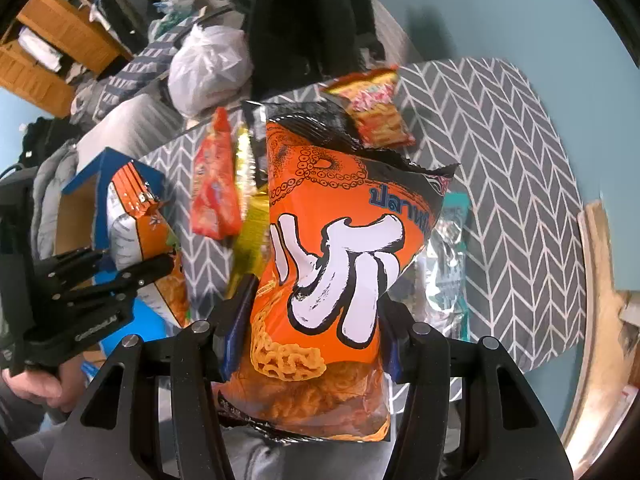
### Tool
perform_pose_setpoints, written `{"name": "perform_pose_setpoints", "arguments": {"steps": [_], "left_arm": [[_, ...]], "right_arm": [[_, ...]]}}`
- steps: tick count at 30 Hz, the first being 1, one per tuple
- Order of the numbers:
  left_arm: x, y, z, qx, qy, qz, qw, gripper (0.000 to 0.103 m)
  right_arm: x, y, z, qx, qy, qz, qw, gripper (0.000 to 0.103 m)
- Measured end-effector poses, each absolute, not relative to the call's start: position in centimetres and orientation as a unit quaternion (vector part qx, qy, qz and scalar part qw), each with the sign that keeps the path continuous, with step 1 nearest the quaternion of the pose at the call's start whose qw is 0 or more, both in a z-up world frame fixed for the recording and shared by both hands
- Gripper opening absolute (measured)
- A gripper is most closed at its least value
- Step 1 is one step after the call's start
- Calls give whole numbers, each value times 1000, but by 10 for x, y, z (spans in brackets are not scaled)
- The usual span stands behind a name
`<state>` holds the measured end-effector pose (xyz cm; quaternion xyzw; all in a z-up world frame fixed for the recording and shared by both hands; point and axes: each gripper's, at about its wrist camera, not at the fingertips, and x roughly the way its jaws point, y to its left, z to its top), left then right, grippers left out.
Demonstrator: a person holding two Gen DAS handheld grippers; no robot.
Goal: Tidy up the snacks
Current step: 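Carry both bags over the box and release them inside with both tools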
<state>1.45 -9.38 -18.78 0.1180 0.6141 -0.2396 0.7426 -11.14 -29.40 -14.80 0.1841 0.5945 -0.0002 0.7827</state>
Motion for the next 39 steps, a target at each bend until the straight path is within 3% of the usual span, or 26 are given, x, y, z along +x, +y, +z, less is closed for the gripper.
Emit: {"name": "perform_pose_setpoints", "arguments": {"steps": [21, 39], "left_arm": [[8, -17, -104, 22, 593, -148, 791, 33], [-1, 101, -109, -52, 592, -2, 805, 33]], "right_arm": [[-65, -214, -102, 117, 581, 117, 797, 54], [-10, -80, -98, 24, 567, 258, 782, 54]]}}
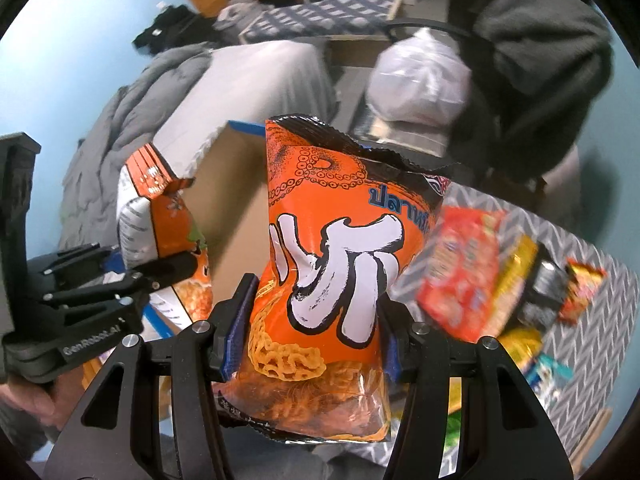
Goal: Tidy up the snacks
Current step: 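Carry both bags over the box and release them inside with both tools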
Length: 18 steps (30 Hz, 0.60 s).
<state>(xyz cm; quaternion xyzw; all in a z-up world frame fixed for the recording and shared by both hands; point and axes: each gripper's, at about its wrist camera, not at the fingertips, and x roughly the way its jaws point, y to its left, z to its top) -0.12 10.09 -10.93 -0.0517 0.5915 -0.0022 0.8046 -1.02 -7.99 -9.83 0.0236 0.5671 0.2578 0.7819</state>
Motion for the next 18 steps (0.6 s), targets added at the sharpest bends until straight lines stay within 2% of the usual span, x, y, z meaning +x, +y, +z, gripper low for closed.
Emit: {"name": "perform_pose_setpoints", "arguments": {"steps": [8, 18], "left_arm": [[-11, 143, -129, -74, 607, 30, 791, 33], [-8, 155, -149, -67, 621, 35, 780, 33]], "right_arm": [[-7, -28, -111, -1, 576, 292, 764, 54], [-6, 10, -136, -21, 597, 292, 747, 54]]}}
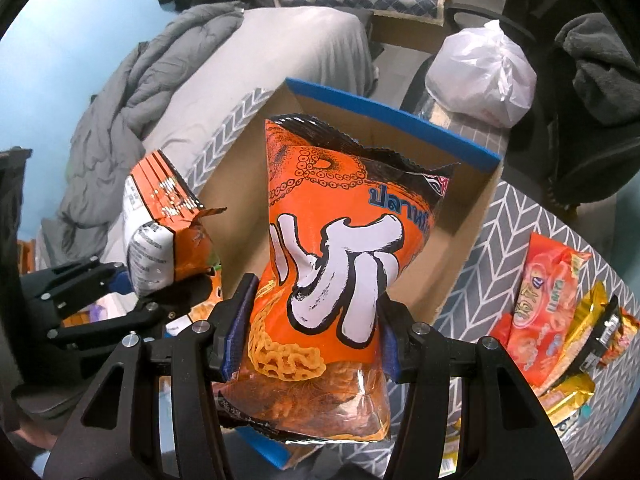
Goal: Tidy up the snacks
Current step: 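Carry both bags over the box and release them inside with both tools, then move both tools back over the snack pile on the table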
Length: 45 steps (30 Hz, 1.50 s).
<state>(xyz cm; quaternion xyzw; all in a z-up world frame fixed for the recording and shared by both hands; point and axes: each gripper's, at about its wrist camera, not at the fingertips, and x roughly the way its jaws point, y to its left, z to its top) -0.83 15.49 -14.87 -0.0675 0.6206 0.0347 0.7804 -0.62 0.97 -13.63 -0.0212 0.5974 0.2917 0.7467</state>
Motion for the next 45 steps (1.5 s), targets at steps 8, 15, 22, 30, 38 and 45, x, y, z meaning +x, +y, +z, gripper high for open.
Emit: {"name": "perform_pose_setpoints", "arguments": {"steps": [8, 15, 22, 30, 38, 45], "left_arm": [[-6, 157, -158, -58, 631, 41, 772, 40], [-7, 166, -148, -60, 618, 54, 782, 62], [-5, 160, -131, -66, 609, 47, 789, 64], [-3, 129, -108, -23, 590, 26, 806, 72], [-1, 89, -96, 18, 582, -11, 813, 72], [2, 53, -87, 43, 577, -41, 814, 72]], "right_arm": [[-3, 12, -144, -26, 609, 265, 747, 55], [-1, 6, -135, -31, 597, 250, 762, 77], [-1, -11, -123, -23, 594, 235, 769, 77], [-3, -41, -108, -3, 591, 209, 779, 77], [-10, -88, -91, 18, 583, 180, 792, 77], [-20, -132, -79, 18, 577, 145, 803, 79]]}}
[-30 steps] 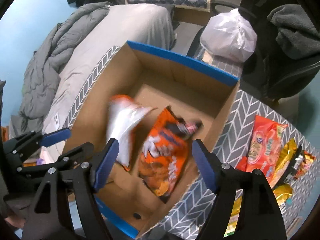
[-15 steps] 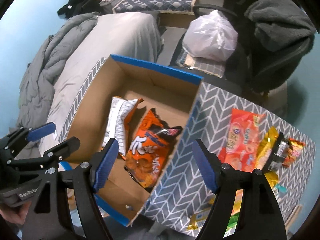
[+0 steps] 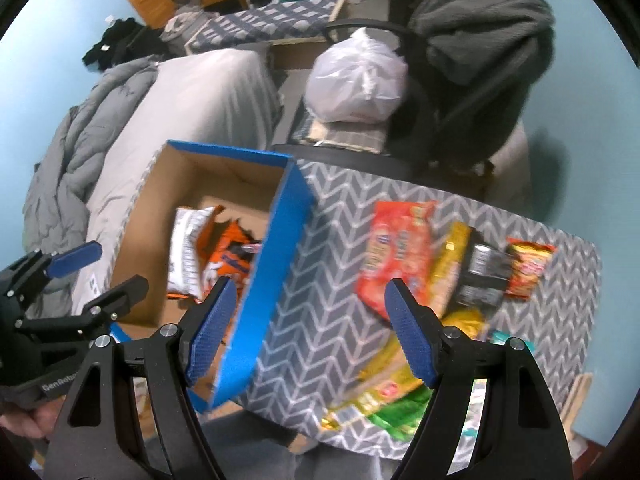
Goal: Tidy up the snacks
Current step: 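Move both tools back over the snack pile on the table, then grasp the yellow wafer bag with left tool while right tool grasps teal-and-silver bag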
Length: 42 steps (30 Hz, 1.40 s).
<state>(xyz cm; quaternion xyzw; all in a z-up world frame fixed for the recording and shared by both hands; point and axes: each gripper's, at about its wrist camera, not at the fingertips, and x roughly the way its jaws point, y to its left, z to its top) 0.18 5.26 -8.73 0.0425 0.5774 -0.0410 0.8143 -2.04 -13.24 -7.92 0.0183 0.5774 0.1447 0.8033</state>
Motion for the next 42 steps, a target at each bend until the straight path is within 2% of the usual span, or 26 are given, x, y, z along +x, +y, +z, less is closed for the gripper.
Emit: {"name": "perform_pose_setpoints", "arguments": {"steps": [2, 15, 28, 42], "left_arm": [[2, 42, -85, 45, 576, -49, 815, 72], [0, -27, -87, 85, 575, -100, 808, 75], [-9, -95, -118, 138, 585, -159, 783, 75], [-14, -128, -164, 121, 614, -197, 754, 75]], "right_arm": [[-24, -147, -77, 20, 575, 132, 807, 82], [-53, -226, -78, 64, 582, 70, 808, 85], [-81, -292, -99, 99, 602, 10, 792, 86], [-107, -345, -146, 127, 634, -39, 762, 86]]}}
